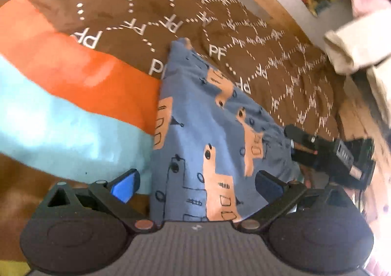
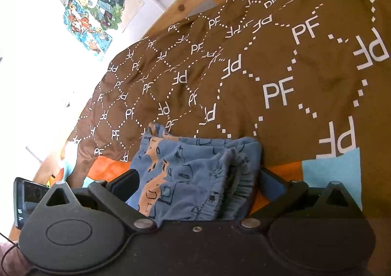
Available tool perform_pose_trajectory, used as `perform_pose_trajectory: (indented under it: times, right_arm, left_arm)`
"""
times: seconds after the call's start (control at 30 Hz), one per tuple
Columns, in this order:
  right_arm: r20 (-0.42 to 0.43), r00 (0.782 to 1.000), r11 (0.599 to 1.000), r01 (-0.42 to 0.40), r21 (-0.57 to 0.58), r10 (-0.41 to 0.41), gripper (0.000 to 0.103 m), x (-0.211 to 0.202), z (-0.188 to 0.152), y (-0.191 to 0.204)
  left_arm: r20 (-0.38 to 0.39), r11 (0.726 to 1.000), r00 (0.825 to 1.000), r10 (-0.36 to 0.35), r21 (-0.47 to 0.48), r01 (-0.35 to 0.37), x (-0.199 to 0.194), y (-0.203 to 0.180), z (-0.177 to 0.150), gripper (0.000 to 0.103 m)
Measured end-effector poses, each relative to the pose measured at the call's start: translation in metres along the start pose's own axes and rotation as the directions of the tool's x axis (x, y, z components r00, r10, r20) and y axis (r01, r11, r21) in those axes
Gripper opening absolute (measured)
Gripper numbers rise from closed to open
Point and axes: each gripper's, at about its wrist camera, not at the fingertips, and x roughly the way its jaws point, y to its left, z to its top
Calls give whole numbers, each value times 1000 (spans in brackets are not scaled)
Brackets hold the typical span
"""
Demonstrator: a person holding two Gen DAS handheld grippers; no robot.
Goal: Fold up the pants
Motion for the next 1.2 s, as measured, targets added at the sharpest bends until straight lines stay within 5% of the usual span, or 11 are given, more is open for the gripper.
perform_pose_trajectory:
  times: [0.17, 0.27, 0.33, 0.6, 0.83, 1.2]
  right_arm:
    - [22, 999, 999, 40, 37, -41, 85, -3, 0, -4]
    - [33, 997, 995, 71, 63, -74, 68, -4, -1, -6]
    - [35, 994, 992, 99, 78, -102, 47, -5, -2, -9]
    - [48, 987, 988, 151, 36, -153, 28, -3, -6, -1]
    - [100, 960, 946, 277, -168, -263, 22, -1, -13, 36]
    - [209, 913, 808, 408, -426, -350, 17, -4, -30, 79]
  left_arm:
    - [3, 999, 999, 37, 6, -37, 3, -2, -4, 84]
    - [-3, 998, 998, 63, 14, -63, 3, -5, -6, 66]
    - [-5, 996, 996, 87, 31, -87, 2, -7, -7, 54]
    - [-21, 978, 981, 193, 82, -191, 2, -23, -4, 23]
    - [-1, 955, 964, 265, 140, -262, -1, -43, -6, 18]
    - [39, 934, 955, 295, 199, -297, -7, -60, -9, 16]
